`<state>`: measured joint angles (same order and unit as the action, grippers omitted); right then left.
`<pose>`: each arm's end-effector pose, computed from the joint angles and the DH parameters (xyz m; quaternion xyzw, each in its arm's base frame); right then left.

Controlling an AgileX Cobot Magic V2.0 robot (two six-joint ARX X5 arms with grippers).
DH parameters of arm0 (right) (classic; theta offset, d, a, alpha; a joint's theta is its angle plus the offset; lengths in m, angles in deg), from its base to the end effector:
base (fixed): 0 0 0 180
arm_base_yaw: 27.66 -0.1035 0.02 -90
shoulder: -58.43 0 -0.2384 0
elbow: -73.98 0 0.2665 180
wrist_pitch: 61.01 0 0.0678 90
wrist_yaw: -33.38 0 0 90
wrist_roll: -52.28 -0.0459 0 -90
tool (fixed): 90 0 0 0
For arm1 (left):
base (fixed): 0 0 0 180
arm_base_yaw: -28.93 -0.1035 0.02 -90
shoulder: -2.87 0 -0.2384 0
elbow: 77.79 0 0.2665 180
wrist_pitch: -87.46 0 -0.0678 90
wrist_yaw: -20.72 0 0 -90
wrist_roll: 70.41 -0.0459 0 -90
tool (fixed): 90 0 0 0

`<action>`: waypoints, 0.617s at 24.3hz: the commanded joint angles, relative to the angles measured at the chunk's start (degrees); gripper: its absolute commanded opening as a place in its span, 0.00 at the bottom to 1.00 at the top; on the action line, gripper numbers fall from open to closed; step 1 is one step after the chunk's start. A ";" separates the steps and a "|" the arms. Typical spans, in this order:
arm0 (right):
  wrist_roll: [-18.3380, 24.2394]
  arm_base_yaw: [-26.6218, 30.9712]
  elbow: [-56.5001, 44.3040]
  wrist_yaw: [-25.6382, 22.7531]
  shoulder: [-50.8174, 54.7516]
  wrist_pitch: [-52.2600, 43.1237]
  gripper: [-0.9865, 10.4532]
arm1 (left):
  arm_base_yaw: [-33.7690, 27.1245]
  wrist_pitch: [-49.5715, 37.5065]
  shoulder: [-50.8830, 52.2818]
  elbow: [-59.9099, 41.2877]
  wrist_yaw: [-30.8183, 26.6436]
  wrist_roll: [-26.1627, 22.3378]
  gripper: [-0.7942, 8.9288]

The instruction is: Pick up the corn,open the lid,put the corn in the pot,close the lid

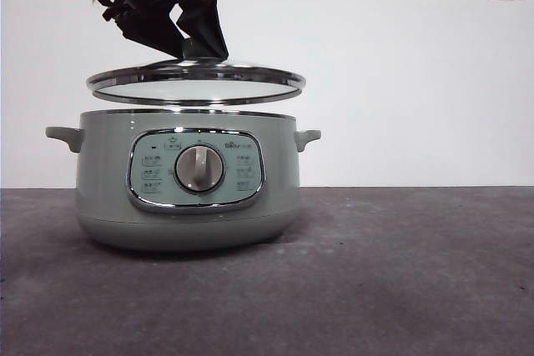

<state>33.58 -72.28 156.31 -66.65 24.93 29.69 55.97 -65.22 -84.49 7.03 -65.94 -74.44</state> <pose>0.0631 0.0511 0.3603 -0.0170 0.3583 0.2224 0.9066 0.3317 -0.1723 0.2733 0.0857 0.2431 -0.2619 0.9300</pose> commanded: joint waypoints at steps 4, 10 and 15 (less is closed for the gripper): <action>-0.66 -0.04 -0.63 -0.04 0.07 1.49 0.44 | -0.52 -2.45 -1.38 0.98 -0.55 -0.76 0.08; -0.66 -0.04 -0.63 -0.07 0.07 1.49 0.44 | -1.27 -0.50 -3.02 0.98 -0.59 -1.27 0.08; -0.63 -0.04 -0.63 -1.64 0.07 1.49 0.44 | -1.51 0.59 -3.76 0.98 -0.39 -1.38 0.08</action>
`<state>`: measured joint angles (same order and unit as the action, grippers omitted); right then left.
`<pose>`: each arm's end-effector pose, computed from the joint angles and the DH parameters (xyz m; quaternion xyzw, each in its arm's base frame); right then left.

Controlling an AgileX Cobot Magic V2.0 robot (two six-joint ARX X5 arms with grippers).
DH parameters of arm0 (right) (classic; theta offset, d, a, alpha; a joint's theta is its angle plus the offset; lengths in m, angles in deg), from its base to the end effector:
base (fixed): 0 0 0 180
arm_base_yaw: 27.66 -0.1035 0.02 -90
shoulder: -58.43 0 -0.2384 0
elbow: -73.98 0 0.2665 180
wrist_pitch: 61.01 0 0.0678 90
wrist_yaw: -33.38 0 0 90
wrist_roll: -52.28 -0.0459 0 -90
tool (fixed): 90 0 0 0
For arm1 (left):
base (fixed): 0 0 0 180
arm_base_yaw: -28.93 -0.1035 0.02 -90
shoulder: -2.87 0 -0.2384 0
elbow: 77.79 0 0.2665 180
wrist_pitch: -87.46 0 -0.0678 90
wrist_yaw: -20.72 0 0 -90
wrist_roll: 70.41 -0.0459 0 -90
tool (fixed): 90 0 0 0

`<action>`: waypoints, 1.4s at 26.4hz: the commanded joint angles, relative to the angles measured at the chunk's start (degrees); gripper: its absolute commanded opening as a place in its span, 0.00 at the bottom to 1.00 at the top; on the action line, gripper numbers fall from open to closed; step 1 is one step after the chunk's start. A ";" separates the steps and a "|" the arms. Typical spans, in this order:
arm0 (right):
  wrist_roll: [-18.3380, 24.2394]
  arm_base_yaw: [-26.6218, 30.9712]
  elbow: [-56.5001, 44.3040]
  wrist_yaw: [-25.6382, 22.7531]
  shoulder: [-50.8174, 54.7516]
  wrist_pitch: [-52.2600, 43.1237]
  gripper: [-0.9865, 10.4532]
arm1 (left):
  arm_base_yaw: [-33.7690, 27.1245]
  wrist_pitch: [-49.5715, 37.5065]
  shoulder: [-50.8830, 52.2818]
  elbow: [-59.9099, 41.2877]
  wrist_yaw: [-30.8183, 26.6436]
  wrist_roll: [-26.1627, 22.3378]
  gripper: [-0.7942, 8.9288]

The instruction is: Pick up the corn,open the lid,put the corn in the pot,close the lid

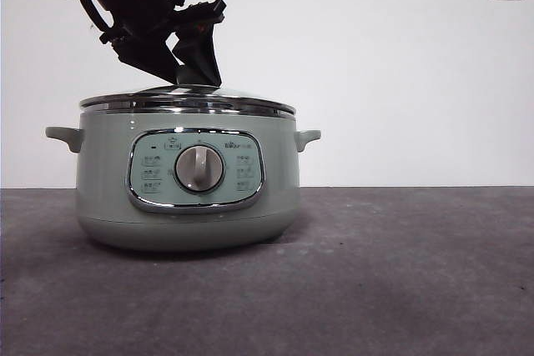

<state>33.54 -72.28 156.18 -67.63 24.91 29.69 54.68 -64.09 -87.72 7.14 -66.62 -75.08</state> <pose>0.0638 0.0507 0.3598 -0.0196 0.3568 0.2147 0.9090 0.3429 -0.1678 0.2519 0.0964 0.2776 -0.2461 0.9236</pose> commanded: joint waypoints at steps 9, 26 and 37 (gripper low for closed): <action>-0.61 -0.04 -0.50 -1.03 0.09 1.49 0.44 | -0.22 -1.22 -2.49 0.87 0.28 -0.72 0.07; -0.17 -0.04 -0.50 -2.36 0.07 1.49 0.44 | 1.31 -2.23 -1.27 0.87 -1.86 -3.08 0.07; -0.20 -0.04 -0.50 -2.29 0.07 1.49 0.44 | 1.07 3.13 -0.46 0.96 -0.70 -2.43 0.51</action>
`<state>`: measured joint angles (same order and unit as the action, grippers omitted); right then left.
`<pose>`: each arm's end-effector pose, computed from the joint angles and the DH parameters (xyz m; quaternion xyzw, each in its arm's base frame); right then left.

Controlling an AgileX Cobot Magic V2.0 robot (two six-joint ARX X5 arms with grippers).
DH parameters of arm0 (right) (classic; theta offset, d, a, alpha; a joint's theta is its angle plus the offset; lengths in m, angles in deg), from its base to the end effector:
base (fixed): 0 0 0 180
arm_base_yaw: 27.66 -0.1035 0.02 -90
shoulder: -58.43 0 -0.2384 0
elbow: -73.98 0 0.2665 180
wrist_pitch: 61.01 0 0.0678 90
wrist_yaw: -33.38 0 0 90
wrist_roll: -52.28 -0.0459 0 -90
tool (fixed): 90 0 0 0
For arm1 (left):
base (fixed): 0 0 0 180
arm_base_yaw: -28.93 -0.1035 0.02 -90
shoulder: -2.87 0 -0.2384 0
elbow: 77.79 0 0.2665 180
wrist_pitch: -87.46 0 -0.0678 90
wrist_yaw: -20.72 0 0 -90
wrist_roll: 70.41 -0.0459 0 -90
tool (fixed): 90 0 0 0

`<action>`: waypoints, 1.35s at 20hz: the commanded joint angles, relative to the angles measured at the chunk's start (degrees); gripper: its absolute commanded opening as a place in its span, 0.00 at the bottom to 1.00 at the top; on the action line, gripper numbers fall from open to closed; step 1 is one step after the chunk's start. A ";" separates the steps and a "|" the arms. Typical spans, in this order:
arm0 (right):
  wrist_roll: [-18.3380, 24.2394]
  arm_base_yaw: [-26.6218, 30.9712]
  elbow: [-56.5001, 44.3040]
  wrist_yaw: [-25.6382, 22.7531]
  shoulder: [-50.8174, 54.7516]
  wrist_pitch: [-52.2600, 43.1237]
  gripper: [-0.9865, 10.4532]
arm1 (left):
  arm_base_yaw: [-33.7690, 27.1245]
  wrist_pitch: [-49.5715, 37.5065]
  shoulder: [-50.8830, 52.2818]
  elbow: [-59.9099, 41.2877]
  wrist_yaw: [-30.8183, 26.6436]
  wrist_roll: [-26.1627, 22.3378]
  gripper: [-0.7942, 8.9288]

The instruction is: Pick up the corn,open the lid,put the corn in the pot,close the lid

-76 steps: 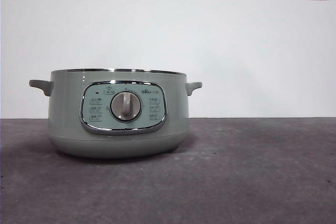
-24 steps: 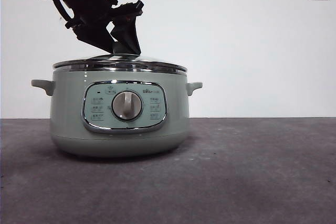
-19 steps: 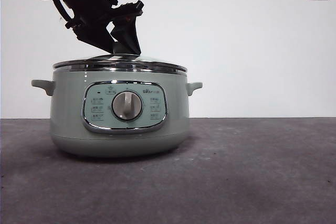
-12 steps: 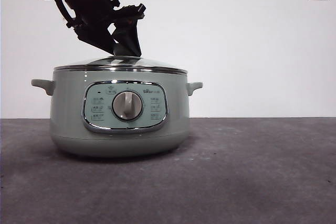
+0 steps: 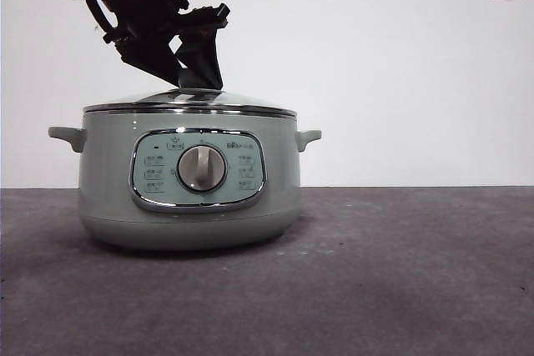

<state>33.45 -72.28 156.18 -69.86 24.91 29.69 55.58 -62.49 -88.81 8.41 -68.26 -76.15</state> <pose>0.0649 0.0493 0.3600 -0.0241 0.3509 0.1977 0.9150 0.3435 -0.1733 0.2503 0.1139 0.2857 -0.2423 0.9201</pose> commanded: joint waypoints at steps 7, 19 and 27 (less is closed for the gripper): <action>-0.04 -0.04 -0.50 0.02 0.07 1.49 0.44 | 0.17 4.57 7.85 0.52 1.95 -1.29 0.50; 7.15 -0.04 -0.50 11.58 0.04 1.49 0.44 | 0.20 34.23 33.35 0.52 22.14 5.03 0.50; 8.94 -0.04 -0.50 14.32 0.04 1.49 0.44 | 0.20 40.00 38.56 0.52 25.16 6.86 0.50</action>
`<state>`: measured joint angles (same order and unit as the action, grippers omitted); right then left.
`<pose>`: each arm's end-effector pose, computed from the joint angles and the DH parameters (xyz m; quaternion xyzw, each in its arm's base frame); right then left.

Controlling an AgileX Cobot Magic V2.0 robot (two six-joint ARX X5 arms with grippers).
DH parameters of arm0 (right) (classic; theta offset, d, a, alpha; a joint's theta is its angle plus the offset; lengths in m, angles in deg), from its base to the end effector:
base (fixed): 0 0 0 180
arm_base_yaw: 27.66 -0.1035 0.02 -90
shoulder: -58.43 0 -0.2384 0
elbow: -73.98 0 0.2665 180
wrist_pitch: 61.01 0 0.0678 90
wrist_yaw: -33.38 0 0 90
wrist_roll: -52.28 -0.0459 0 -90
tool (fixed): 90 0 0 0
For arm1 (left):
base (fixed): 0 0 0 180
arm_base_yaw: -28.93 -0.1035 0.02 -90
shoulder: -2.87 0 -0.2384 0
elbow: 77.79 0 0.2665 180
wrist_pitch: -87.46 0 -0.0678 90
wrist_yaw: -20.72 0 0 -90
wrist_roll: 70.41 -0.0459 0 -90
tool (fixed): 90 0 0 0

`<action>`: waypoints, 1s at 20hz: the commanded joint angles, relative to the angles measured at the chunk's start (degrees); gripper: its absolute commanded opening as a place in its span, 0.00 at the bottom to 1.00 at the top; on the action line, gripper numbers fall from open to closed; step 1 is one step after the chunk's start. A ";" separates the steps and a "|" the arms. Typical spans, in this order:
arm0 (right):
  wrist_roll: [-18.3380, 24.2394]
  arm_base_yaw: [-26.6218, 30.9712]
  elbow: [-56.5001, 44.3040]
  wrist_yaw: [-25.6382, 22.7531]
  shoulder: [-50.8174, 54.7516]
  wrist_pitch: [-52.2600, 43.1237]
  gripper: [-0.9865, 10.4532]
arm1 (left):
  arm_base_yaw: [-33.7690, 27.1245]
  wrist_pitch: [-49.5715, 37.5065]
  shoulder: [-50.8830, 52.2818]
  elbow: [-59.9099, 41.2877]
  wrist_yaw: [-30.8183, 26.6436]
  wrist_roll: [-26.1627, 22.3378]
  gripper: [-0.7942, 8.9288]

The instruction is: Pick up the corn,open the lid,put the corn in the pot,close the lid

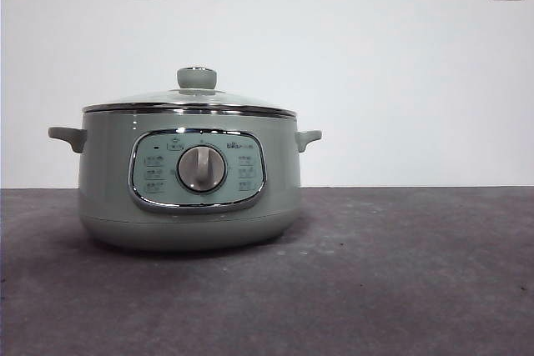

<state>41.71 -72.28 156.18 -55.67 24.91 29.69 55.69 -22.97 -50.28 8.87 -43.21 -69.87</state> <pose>0.0576 0.0579 0.3592 -0.0535 0.3647 0.3293 0.8693 0.1582 -0.1024 0.3772 -0.0021 0.3115 -0.4216 0.8516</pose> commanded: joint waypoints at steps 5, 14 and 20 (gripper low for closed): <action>0.68 -0.04 -0.50 0.15 0.04 1.49 0.44 | 0.09 1.92 -0.11 0.07 0.11 0.76 0.50; 0.70 -0.04 -0.50 0.13 0.04 1.49 0.08 | 0.09 2.16 -0.11 0.07 0.11 0.52 0.08; 0.37 -0.04 -0.50 -1.92 0.04 1.49 0.09 | 0.09 1.14 -0.11 0.07 -0.15 0.33 0.08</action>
<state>41.82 -72.28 156.18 -57.05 24.91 29.69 55.69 -21.20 -50.48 8.87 -43.28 -69.31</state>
